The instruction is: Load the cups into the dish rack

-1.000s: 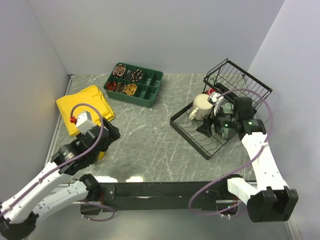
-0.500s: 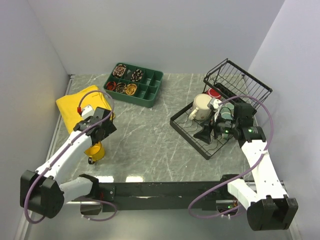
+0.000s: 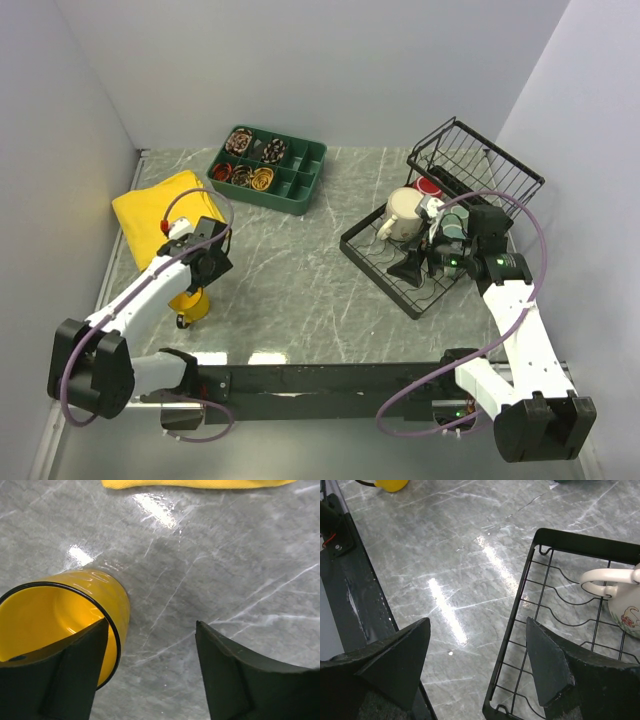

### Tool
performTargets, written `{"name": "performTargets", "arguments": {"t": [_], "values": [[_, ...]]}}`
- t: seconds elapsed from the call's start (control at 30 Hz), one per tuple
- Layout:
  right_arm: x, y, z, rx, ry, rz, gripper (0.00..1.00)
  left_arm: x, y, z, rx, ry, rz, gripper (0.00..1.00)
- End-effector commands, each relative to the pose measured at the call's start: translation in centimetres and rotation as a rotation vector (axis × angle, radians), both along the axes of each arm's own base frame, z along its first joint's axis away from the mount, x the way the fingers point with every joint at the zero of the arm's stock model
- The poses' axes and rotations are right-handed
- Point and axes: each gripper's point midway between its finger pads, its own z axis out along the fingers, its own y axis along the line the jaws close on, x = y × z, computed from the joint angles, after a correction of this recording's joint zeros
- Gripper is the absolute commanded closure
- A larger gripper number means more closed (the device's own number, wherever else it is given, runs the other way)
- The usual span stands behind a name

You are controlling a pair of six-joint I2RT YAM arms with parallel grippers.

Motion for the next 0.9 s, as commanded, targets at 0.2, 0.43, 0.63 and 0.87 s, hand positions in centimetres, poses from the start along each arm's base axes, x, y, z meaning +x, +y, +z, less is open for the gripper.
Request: {"name": "performTargets", "arguments": {"t": [0.2, 0.43, 0.63, 0.87], "values": [[0.1, 0.1, 0.3, 0.009, -0.026, 0.014, 0.16, 0.8, 0.3, -1.3, 0.002, -0.015, 0.026, 0.30], [0.3, -0.5, 0.3, 0.015, -0.026, -0.005, 0.16, 1.0, 0.6, -0.7, 0.031, -0.021, -0.010, 0.50], [0.1, -0.4, 0.3, 0.025, -0.020, 0.004, 0.16, 1.6, 0.1, 1.9, 0.009, -0.095, -0.066, 0.93], [-0.1, -0.6, 0.2, 0.021, -0.026, 0.014, 0.16, 2.3, -2.2, 4.5, -0.079, -0.169, -0.197, 0.99]]}}
